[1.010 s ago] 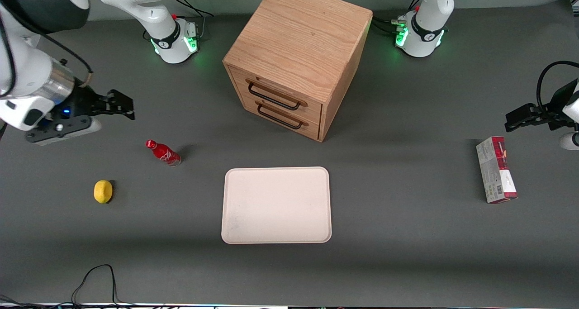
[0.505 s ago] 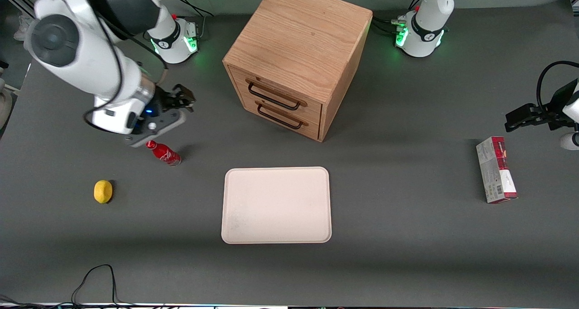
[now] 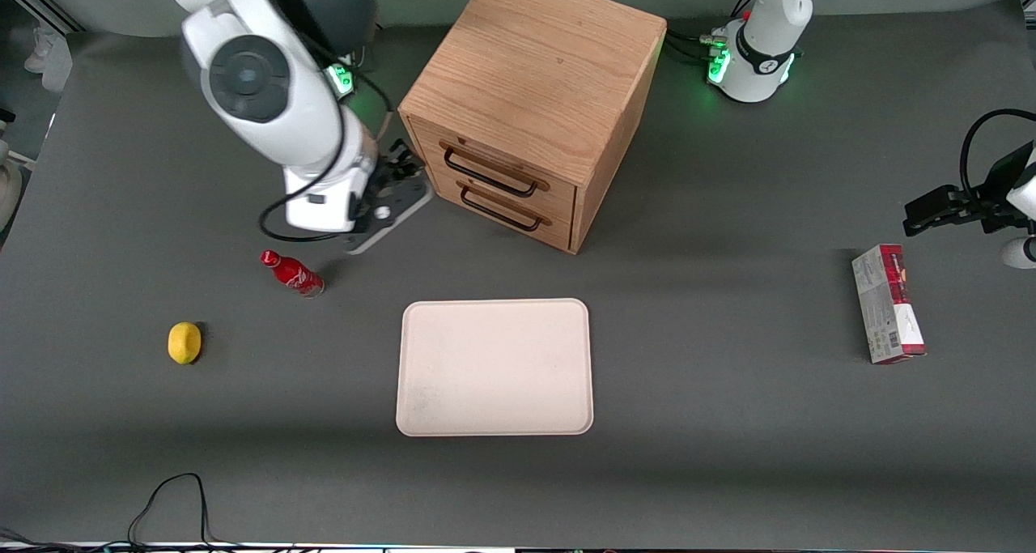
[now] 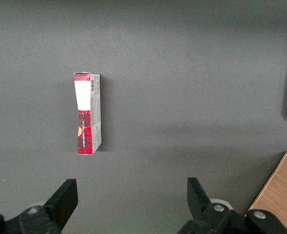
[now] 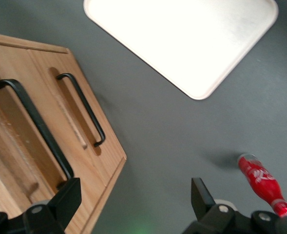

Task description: Open upper drawer

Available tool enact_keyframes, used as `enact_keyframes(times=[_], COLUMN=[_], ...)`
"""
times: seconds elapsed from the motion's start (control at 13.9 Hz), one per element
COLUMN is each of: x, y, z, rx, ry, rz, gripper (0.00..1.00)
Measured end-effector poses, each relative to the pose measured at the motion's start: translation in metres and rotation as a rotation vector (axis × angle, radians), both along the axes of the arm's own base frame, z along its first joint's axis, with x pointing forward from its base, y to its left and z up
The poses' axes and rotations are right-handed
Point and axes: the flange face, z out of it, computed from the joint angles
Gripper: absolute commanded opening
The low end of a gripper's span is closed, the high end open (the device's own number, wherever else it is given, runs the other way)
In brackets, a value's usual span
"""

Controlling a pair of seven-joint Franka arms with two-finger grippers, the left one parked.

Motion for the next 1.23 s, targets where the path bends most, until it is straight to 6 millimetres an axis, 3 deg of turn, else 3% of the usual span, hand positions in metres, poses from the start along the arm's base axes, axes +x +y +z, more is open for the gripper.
enact_keyframes(times=[0.14, 0.5, 1.23], x=[-0.004, -0.003, -0.018], y=[0.016, 0.030, 0.078], z=[-0.008, -0.023, -0.057], rx=[0.002, 0.016, 0.082], ry=[0.009, 0.022, 0.053], rz=[0.025, 0.060, 0.343], gripper=[1.00, 1.00, 1.00])
